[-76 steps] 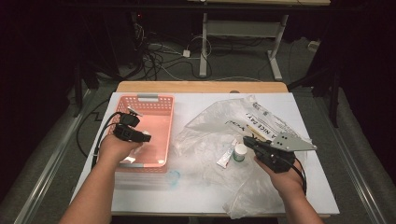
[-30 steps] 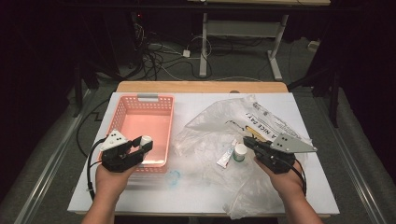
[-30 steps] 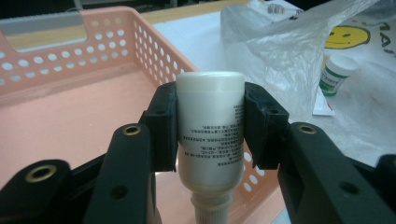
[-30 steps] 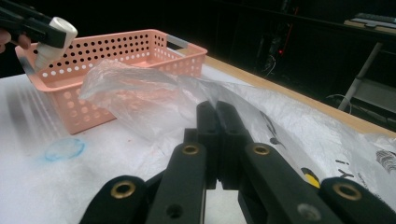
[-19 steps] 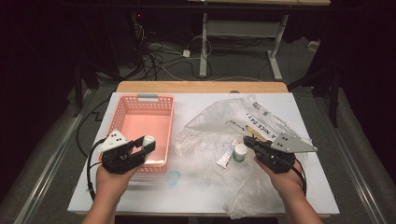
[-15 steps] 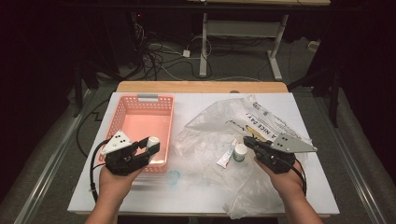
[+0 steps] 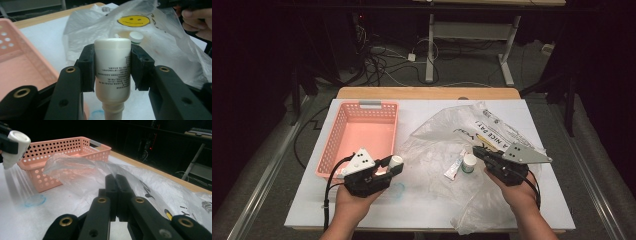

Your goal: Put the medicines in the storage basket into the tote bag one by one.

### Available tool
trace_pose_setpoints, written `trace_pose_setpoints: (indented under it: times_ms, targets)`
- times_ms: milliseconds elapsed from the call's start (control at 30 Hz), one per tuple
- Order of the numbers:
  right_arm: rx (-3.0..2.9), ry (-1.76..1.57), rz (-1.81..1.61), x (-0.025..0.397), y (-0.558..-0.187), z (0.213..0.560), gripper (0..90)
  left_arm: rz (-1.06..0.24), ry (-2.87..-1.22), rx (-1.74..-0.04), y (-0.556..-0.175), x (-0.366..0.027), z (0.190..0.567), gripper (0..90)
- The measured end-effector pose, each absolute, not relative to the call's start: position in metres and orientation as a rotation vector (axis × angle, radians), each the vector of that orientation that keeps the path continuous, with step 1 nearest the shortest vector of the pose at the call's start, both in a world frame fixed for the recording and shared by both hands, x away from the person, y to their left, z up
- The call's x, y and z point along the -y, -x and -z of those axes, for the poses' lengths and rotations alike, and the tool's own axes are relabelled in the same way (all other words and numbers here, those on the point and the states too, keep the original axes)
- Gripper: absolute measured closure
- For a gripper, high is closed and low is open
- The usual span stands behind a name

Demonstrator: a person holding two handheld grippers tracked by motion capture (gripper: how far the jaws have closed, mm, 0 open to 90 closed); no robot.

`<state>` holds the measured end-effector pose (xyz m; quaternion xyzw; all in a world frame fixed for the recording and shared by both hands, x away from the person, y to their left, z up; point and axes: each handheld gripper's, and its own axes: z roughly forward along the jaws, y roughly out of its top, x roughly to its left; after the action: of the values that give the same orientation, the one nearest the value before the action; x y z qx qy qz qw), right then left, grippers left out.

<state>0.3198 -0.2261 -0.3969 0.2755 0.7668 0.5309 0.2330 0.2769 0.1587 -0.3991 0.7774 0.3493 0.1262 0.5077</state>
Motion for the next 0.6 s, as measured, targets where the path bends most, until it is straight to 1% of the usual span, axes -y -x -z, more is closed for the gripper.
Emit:
trace_pose_setpoints:
  times_ms: [367,600]
  targets:
    - [-2.110,-0.763,-1.467,0.227,-0.320,0.398,90.0,-0.249,-1.900,-0.805,-0.273,-0.136,0.409,58.0]
    - [-2.106,-0.763,-1.464,0.227,-0.321,0.398,90.0,-0.249,-1.939,-0.787,-0.275,-0.124,0.417,58.0]
